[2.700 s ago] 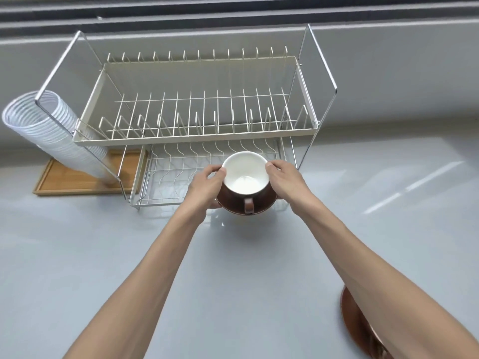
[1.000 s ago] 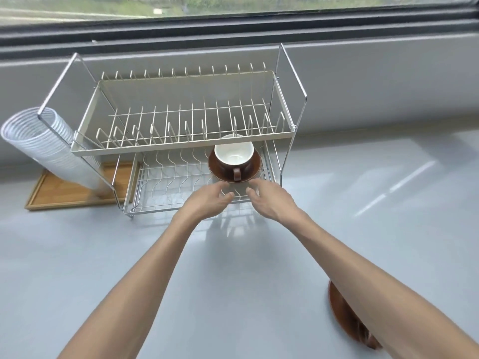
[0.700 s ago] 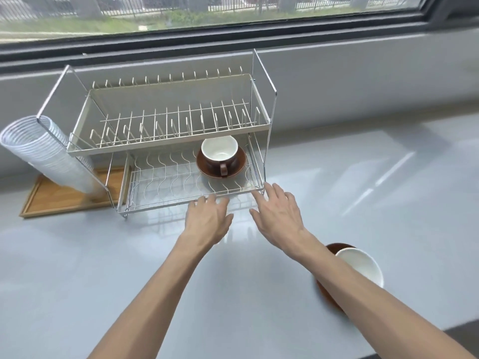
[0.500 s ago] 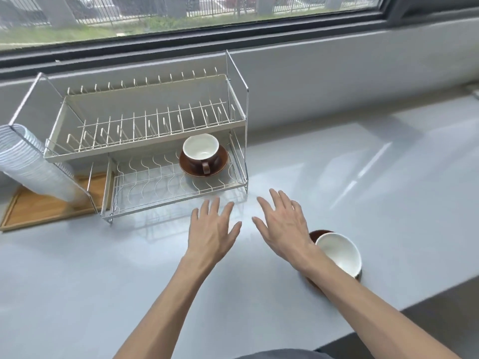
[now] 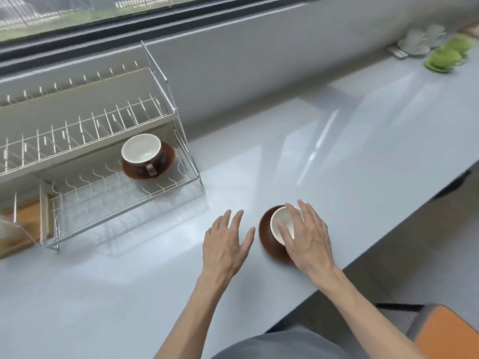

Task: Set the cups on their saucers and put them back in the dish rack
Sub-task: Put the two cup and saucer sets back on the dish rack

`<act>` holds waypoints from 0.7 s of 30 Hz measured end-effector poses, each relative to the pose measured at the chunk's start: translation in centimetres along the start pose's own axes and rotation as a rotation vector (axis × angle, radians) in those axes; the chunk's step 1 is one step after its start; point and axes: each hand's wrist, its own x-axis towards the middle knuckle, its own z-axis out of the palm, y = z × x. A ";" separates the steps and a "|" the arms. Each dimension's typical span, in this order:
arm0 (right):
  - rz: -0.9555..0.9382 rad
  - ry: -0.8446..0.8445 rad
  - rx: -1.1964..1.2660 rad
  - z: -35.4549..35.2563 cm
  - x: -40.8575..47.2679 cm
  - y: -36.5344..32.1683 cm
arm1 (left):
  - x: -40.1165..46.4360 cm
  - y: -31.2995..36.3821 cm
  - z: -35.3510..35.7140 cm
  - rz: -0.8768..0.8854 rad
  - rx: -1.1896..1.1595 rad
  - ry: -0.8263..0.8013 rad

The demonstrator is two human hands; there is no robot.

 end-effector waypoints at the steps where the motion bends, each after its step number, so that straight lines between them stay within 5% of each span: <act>1: 0.029 -0.003 0.015 0.0 0.0 0.7 | 0.1 0.5 0.3 -0.009 -0.022 -0.007; 16: 0.396 -0.153 0.606 0.0 1.6 5.4 | 1.5 4.7 2.7 -0.213 -0.501 -0.324; 21: 0.421 -0.184 0.700 -0.1 1.8 5.8 | 1.9 4.8 3.1 -0.366 -0.822 -0.370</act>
